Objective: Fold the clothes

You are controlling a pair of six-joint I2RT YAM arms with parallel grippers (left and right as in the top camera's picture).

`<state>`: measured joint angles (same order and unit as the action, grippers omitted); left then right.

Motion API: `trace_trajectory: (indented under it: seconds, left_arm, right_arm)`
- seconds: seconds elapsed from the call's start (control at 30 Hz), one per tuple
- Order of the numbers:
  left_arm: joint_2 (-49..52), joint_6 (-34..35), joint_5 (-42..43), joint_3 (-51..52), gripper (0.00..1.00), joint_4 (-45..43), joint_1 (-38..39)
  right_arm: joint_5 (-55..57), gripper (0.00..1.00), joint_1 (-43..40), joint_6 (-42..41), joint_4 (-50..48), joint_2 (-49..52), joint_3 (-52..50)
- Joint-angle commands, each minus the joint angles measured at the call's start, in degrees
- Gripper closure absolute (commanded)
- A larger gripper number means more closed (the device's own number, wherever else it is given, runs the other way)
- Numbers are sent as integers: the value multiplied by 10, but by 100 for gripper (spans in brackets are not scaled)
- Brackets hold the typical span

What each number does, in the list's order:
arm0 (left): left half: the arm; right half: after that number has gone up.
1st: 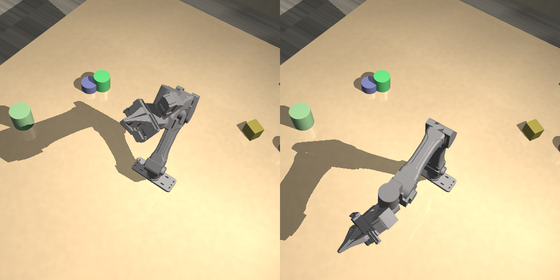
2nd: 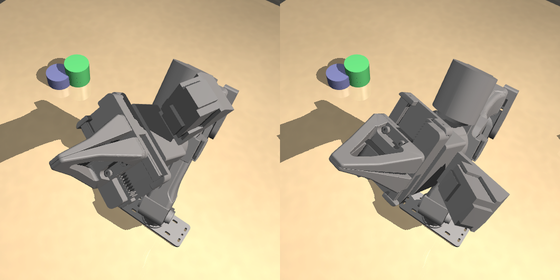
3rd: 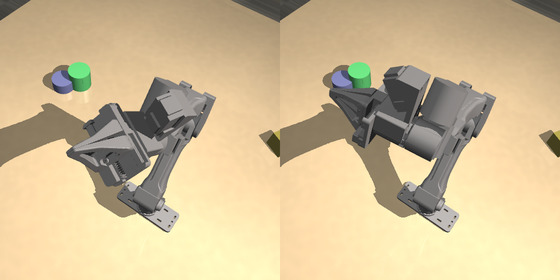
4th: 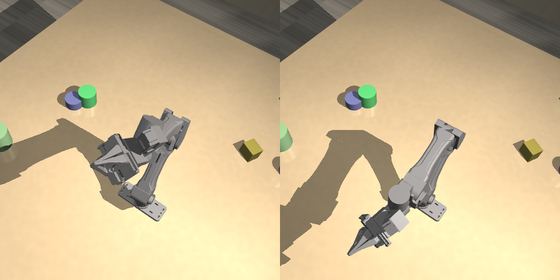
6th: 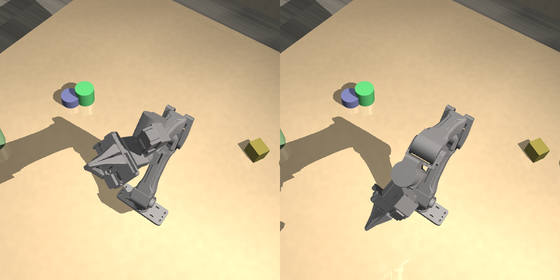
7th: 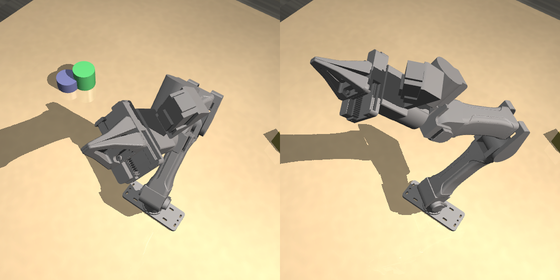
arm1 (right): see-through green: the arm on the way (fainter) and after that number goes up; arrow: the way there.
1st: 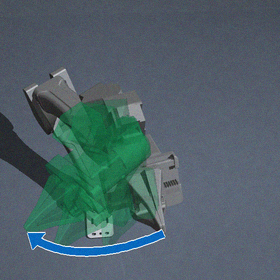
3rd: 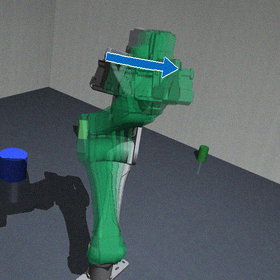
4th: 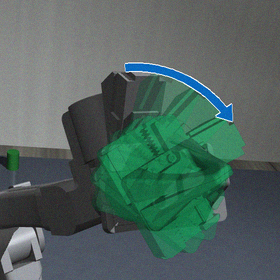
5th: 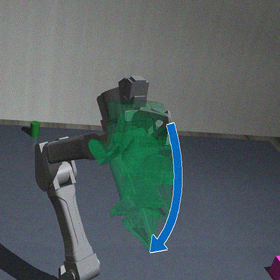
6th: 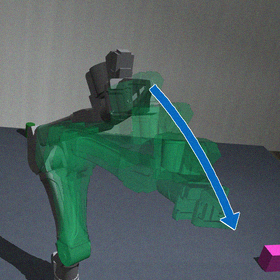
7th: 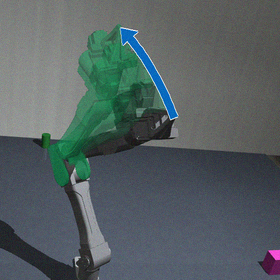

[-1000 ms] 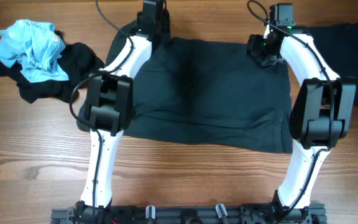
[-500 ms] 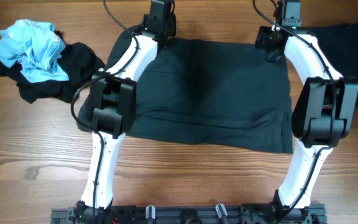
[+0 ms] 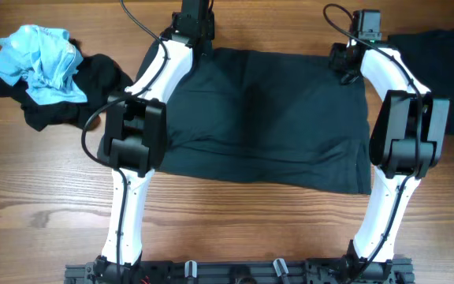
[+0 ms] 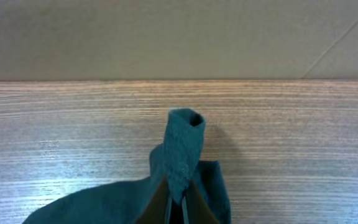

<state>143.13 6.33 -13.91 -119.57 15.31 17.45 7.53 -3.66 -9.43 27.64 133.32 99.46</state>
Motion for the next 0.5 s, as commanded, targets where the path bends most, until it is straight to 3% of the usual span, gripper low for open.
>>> trace_trajectory:
  seconds: [0.0,0.13,0.2,0.47]
  left_arm:
    - [-25,1,-12,0,96,16,-5]
    - [-25,1,-12,0,96,42,-14]
    - [-29,1,-12,0,96,52,-19]
    - [-88,1,-31,0,96,74,-33]
  right_arm:
    - [10,41,-1,5,15,31,3]
    - [11,67,-1,4,22,31,3]
    - [11,95,-1,4,24,31,3]
    - [11,96,-1,5,92,-2,62]
